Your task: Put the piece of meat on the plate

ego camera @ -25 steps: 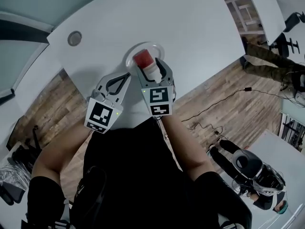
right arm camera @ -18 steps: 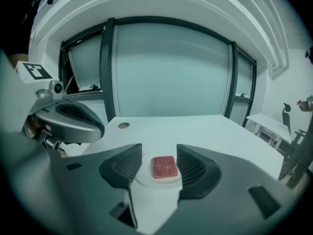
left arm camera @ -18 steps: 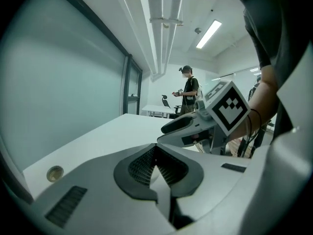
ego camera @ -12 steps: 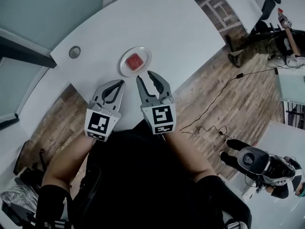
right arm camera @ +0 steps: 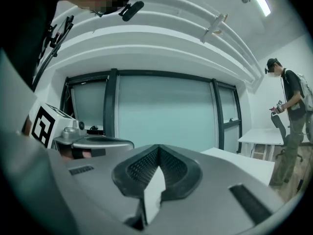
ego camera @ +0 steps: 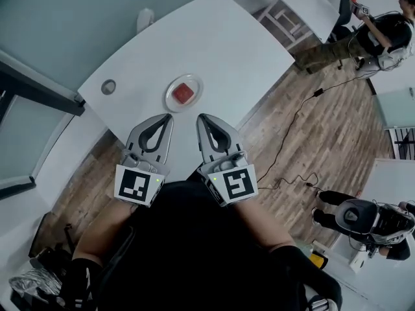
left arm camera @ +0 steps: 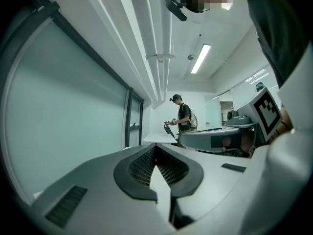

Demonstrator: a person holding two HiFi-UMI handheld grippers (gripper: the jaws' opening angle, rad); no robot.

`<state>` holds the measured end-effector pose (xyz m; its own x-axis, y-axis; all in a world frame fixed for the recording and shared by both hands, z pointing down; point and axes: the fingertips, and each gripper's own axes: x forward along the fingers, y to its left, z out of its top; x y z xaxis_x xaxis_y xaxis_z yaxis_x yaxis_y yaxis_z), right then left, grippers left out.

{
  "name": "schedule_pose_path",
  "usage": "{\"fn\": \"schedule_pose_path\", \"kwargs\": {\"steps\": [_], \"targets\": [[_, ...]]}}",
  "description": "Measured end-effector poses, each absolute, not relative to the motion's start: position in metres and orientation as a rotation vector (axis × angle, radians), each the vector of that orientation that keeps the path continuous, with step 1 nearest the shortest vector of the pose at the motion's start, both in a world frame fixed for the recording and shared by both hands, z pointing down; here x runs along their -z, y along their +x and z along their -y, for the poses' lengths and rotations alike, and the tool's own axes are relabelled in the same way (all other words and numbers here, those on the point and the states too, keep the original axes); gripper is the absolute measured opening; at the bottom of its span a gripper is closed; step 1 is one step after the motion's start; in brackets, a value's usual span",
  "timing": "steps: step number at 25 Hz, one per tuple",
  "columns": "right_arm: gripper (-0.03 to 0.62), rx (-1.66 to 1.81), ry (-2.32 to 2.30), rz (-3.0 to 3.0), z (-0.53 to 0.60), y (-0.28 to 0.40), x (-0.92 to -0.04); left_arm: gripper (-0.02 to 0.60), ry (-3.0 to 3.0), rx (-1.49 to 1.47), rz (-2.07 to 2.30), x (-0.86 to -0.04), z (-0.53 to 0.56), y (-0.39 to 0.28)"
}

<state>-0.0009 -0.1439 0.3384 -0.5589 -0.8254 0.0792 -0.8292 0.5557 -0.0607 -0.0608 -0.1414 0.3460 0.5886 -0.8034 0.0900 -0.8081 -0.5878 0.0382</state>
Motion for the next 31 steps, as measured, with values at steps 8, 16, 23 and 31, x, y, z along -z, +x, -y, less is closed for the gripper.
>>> {"fn": "schedule_pose_path", "kwargs": {"steps": [8, 16, 23, 31], "targets": [[0.002, -0.012, 1.452, 2.802, 0.128, -0.018, -0.305, -0.008, 2.763, -0.032, 1.378, -0.324, 0.132, -0.059], [0.002, 0.028, 1.408, 2.806, 0.134, -0.031, -0.300, -0.008, 2.742, -0.023, 1.384, -0.326, 0.132, -0.066], [0.002, 0.005, 1.381, 2.806, 0.136, -0.039, -0.307, -0.008, 2.714, -0.020, 1.386, -0.333, 0.133, -0.069], [0.002, 0.003, 1.399, 2.794, 0.138, -0.030, -0.311, -0.008, 2.720, -0.028, 1.376, -0.336, 0.132, -0.065]]}}
